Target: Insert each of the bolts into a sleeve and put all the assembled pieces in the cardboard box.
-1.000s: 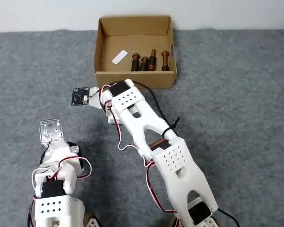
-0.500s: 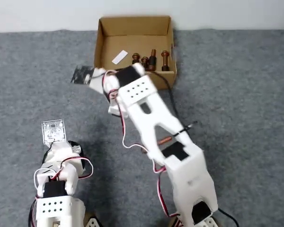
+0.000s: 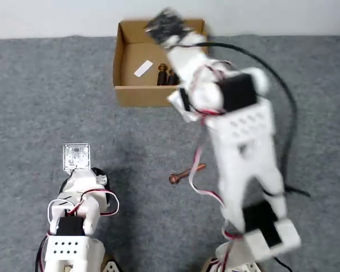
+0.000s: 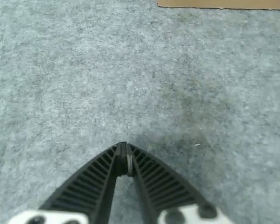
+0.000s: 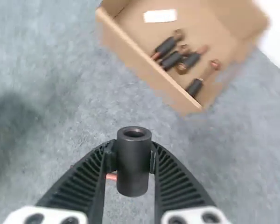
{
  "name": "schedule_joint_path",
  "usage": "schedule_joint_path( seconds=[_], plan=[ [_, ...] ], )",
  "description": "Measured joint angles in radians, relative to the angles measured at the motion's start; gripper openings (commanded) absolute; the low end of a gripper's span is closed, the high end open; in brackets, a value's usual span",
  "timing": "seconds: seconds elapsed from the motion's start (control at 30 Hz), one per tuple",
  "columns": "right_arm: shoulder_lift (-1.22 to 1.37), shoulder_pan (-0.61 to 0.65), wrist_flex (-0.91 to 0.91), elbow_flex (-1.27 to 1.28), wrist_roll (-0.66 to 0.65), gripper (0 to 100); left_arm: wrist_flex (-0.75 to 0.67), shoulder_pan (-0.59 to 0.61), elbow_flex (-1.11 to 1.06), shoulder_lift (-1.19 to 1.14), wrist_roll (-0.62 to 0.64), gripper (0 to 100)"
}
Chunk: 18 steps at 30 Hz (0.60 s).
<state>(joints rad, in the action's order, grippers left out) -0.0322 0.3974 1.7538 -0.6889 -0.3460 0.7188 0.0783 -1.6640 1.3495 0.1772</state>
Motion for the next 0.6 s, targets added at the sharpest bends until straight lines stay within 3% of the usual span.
schedule_joint_path(
  seconds=[0.13, 0.33, 0.6],
  plan=[
    [-0.224, -0.091, 0.000, 0.175, 0.103, 0.9, 0.055, -0.003, 0.057, 0.000, 0.003, 1],
    [-0.554, -0.272, 0.000, 0.555, 0.218, 0.9, 0.247, -0.020, 0.284, 0.000, 0.005, 1],
    [-0.850, -0.621, 0.002, 0.876, 0.307, 0.9, 0.493, -0.229, 0.551, -0.077, -0.032, 1]
  ],
)
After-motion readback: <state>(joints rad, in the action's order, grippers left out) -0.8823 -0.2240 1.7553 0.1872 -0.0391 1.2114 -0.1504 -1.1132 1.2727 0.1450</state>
